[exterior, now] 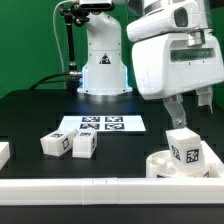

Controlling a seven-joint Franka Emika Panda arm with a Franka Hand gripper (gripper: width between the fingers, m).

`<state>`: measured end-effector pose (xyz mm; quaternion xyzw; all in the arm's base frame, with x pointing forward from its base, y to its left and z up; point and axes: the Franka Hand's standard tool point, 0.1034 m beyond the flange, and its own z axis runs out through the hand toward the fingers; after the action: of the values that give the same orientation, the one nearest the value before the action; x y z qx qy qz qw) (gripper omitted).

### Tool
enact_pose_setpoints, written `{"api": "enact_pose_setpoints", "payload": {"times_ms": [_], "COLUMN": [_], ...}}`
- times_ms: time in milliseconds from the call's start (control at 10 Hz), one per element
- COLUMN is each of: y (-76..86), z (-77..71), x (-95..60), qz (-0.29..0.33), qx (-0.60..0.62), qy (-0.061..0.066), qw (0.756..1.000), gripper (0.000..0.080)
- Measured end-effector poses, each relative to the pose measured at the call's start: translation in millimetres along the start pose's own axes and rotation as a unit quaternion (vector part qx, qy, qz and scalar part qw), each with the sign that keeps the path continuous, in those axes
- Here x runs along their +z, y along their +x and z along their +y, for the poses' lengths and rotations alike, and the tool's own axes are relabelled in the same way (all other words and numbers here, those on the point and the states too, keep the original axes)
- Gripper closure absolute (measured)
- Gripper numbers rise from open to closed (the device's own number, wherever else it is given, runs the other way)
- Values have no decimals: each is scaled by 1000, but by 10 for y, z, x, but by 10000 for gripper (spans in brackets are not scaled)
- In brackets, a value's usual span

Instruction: Assemble stool

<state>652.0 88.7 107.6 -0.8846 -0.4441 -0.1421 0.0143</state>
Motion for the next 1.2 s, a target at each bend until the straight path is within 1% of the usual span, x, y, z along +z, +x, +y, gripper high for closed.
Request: {"api": "enact_pose_setpoints", "payload": {"times_ms": [200, 300, 500, 700, 900, 1000, 1100, 1200], "y": [-19, -6, 61, 80, 49, 33, 20, 19], "z": [25, 66, 76, 44, 74, 87, 92, 71], "x": [6, 32, 64, 107, 103, 103, 109, 135], "qz": [-5, -11, -23, -34, -37, -42, -44, -44], "qx": [-66, -152, -244, -350, -382, -420, -433, -425], "qy": [-3, -8, -13, -13, -14, -14, -13, -12], "qw": [998, 988, 969, 936, 923, 907, 900, 904], "gripper": [150, 150, 150, 150, 150, 150, 150, 150]}}
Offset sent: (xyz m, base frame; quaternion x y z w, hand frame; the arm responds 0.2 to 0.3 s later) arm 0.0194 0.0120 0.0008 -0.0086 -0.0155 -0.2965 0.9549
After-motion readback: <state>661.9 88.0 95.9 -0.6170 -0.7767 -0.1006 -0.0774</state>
